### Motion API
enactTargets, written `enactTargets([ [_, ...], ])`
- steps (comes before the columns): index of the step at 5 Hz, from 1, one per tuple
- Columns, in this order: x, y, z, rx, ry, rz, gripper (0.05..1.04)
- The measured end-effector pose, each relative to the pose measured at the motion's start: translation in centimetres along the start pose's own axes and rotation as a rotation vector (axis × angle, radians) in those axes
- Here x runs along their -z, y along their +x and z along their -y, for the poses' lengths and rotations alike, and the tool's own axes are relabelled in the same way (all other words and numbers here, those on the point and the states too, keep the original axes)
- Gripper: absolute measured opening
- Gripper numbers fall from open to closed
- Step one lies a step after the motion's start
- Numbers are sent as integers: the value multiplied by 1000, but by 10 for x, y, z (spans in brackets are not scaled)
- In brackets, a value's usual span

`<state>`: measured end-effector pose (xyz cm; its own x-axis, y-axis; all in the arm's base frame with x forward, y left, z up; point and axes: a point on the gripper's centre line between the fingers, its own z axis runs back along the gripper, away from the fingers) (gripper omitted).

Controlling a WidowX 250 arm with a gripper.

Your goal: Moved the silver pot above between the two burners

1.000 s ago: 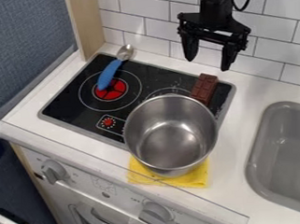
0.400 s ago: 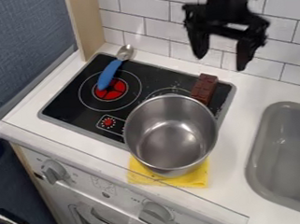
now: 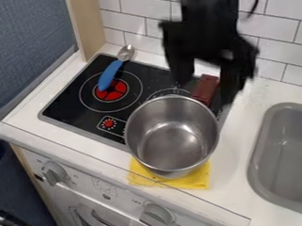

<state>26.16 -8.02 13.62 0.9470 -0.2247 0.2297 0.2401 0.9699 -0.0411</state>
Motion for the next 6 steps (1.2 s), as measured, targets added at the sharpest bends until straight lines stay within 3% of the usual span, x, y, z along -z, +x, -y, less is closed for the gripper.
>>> enactTargets([
  [1,43,-19,9,15,36,-60,1000],
  [3,124,-22,24,14,105,-108,998],
  [4,131,-18,26,3,103,-118,955],
  [6,108,-28,23,45,91,-45,375],
])
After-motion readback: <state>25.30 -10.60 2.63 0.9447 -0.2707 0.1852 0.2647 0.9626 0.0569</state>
